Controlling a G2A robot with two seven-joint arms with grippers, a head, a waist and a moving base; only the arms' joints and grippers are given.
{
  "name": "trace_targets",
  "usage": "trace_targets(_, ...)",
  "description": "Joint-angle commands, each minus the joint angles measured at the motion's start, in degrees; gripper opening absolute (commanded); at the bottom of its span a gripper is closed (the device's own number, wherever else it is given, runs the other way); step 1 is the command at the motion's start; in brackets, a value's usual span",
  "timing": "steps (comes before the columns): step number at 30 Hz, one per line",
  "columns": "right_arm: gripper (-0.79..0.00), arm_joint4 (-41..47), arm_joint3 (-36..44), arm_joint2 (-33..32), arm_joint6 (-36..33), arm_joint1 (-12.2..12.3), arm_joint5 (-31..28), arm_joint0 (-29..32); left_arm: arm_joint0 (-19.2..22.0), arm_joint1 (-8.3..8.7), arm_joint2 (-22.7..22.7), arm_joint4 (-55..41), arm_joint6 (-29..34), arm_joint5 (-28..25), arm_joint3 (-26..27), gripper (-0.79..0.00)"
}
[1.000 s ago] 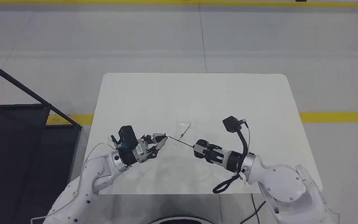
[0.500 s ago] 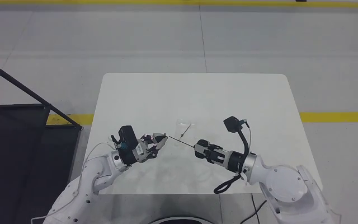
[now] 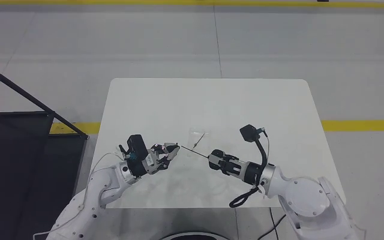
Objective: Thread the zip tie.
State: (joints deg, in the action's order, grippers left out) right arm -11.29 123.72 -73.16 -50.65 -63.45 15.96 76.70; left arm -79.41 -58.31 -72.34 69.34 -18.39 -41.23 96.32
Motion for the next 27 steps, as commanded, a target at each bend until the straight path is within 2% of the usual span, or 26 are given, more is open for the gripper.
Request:
trace_targets(1,-0.785,0.0,0.0,0.0,0.0,0.0,0.0,0.0,0.0,0.00,0.0,0.0,0.0,0.0,0.0,-0.785)
trace_targets(7,-0.785,0.1,0.4,0.0,1.1,0.0,-0.5,0.5,0.0,0.00,0.0,0.0,0.0,0.0,0.0,-0.785)
trace_targets(20,-0.785,-1.5,3.0,0.2,-0.3,0.5,4.7,1.1,0.0,-0.23,0.5,-0.3,0.6,1.2,0.5,-0.785)
trace_targets(27,-0.785,-1.5,3.0,0.2,-0.3,0.5,4.7,1.1,0.0,-0.23,0.5,-0.3,0.6,1.2,0.5,-0.785)
